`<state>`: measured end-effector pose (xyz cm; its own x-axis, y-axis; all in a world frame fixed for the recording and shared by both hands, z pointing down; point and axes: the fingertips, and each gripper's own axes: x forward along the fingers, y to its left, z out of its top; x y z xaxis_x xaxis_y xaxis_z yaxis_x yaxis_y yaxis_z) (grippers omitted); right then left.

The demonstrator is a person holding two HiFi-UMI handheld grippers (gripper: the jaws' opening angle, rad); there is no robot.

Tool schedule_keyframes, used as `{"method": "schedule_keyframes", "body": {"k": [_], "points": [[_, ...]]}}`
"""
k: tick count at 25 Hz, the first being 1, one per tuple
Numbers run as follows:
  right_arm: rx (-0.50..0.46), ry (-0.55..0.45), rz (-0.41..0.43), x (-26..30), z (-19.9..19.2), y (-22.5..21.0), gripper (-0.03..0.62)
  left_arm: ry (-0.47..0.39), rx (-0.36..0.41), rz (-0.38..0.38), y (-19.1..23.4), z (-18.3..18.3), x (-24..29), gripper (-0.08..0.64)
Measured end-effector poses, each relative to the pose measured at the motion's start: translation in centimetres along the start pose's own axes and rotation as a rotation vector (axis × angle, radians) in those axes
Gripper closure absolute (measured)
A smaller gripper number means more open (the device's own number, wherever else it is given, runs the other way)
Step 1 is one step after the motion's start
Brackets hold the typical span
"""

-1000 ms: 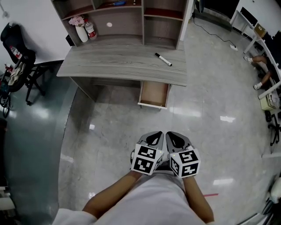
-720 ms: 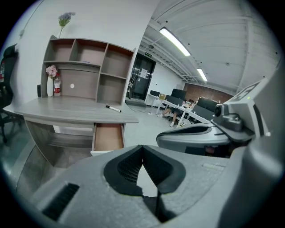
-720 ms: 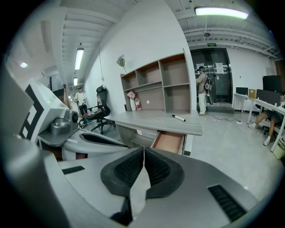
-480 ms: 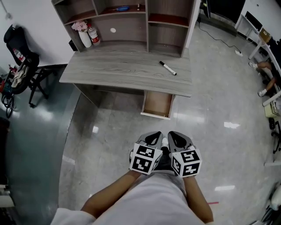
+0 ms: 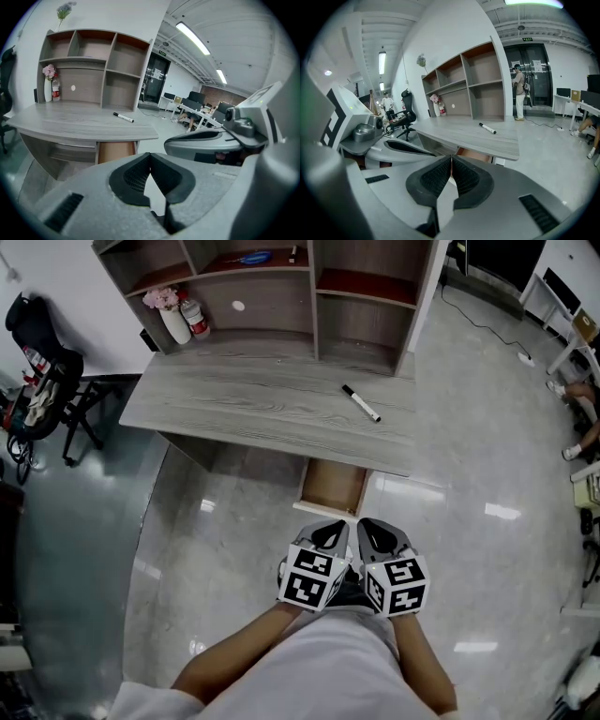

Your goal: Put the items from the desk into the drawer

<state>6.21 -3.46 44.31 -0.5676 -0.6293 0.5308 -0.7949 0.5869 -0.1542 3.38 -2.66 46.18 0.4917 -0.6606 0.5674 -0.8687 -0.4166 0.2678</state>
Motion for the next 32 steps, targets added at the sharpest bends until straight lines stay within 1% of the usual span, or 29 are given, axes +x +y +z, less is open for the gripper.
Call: {"method": "schedule_keyframes", "body": {"k": [3,10,16,21,24,32], "points": [[-0.007,0.009,0.01,1.7,1.2,-1.7,0.589,0.004,-0.011,0.007,0.8,1.4,1.9,0.556],[-0.034,0.018,0.024,5.1,4.0,-5.2,0.589,-0.021,-0.032,0.018,2.8,5.4,5.3,0.556],[-0.068,0.032,0.05,7.8,6.0,-8.0,0.589,-0.021,-0.048,0.056,4.3,7.8,7.9,0.555],[-0.088,0.049,0.072,9.8,7.2,-10.4,0.589,0.003,-0.063,0.103,5.4,8.8,9.8,0.556],[-0.109,0.059,0.075,10.9,7.9,-11.7,0.589,-0.013,-0.076,0.123,6.0,9.9,10.7,0.556],[-0.137,0.07,0.057,13.2,9.1,-13.5,0.589,-0.026,-0.093,0.131,7.0,11.6,12.5,0.556]]}}
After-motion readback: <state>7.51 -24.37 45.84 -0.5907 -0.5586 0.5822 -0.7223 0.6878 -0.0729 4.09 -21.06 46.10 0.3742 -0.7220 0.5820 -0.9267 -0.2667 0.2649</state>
